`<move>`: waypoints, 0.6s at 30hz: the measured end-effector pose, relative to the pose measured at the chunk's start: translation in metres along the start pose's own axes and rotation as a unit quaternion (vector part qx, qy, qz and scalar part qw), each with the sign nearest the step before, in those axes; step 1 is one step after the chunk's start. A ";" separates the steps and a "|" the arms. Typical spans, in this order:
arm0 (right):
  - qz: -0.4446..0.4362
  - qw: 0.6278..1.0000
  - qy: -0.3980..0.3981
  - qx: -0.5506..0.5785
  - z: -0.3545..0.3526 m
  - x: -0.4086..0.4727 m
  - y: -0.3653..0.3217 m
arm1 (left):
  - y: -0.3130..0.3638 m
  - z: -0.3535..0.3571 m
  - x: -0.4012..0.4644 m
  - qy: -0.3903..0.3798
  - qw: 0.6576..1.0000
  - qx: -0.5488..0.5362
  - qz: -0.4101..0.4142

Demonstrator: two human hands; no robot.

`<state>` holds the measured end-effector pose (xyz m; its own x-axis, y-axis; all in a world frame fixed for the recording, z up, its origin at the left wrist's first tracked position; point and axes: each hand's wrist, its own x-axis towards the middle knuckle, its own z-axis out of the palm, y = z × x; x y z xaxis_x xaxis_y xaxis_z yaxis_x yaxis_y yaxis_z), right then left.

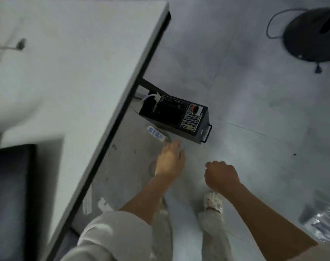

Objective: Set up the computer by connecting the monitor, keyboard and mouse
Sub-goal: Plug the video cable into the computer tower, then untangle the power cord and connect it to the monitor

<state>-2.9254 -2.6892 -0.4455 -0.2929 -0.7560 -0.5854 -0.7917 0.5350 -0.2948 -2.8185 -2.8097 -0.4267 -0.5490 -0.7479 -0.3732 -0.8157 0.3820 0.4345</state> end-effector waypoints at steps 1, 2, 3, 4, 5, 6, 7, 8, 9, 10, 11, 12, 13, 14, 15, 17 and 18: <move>-0.004 1.000 0.003 -0.001 -0.012 -0.020 -0.005 | 0.011 -0.018 -0.019 -0.003 1.000 -0.004 0.009; -0.010 1.000 0.006 0.000 -0.023 -0.040 -0.012 | 0.021 -0.037 -0.037 -0.006 1.000 -0.010 0.014; -0.019 1.000 0.018 0.004 -0.030 -0.054 -0.017 | 0.029 -0.052 -0.050 -0.006 1.000 -0.018 0.018; -0.028 0.999 0.028 0.015 -0.036 -0.067 -0.023 | 0.034 -0.065 -0.062 0.001 0.999 -0.025 0.021; -0.036 0.998 0.028 0.036 -0.046 -0.083 -0.034 | 0.038 -0.085 -0.077 0.014 0.999 -0.033 0.020; -0.041 0.997 0.020 0.066 -0.054 -0.098 -0.046 | 0.038 -0.100 -0.090 0.025 0.999 -0.037 0.018; -0.053 0.994 0.026 0.095 -0.064 -0.113 -0.062 | 0.036 -0.118 -0.105 0.036 0.998 -0.046 0.013; -0.059 0.991 0.031 0.112 -0.073 -0.125 -0.076 | 0.033 -0.134 -0.117 0.051 0.997 -0.050 0.016; -0.067 0.990 0.035 0.119 -0.080 -0.134 -0.089 | 0.030 -0.147 -0.129 0.060 0.996 -0.057 0.020; -0.088 0.989 0.033 0.110 -0.089 -0.148 -0.112 | 0.019 -0.166 -0.150 0.087 0.993 -0.073 0.012; -0.104 0.989 0.032 0.104 -0.095 -0.159 -0.132 | 0.010 -0.181 -0.170 0.112 0.990 -0.084 0.002; -0.111 0.988 0.039 0.099 -0.102 -0.163 -0.144 | 0.006 -0.190 -0.179 0.132 0.987 -0.096 -0.002; -0.136 0.986 0.043 0.089 -0.103 -0.180 -0.172 | -0.011 -0.205 -0.209 0.161 0.981 -0.110 -0.018; -0.153 0.983 0.048 0.086 -0.104 -0.189 -0.192 | -0.022 -0.216 -0.230 0.186 0.975 -0.118 -0.029; -0.172 0.980 0.057 0.085 -0.103 -0.201 -0.212 | -0.034 -0.223 -0.252 0.204 0.970 -0.127 -0.041; -0.215 0.972 0.068 0.071 -0.085 -0.231 -0.266 | -0.076 -0.240 -0.314 0.258 0.955 -0.127 -0.074; -0.236 0.967 0.070 0.067 -0.073 -0.249 -0.291 | -0.098 -0.244 -0.346 0.283 0.947 -0.127 -0.090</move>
<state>-2.6607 -2.6846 -0.1593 0.0059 -0.9665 -0.2567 -0.7811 0.1558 -0.6047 -2.5036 -2.7208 -0.1403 -0.1618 -0.9868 0.0076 -0.7771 0.1321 0.6154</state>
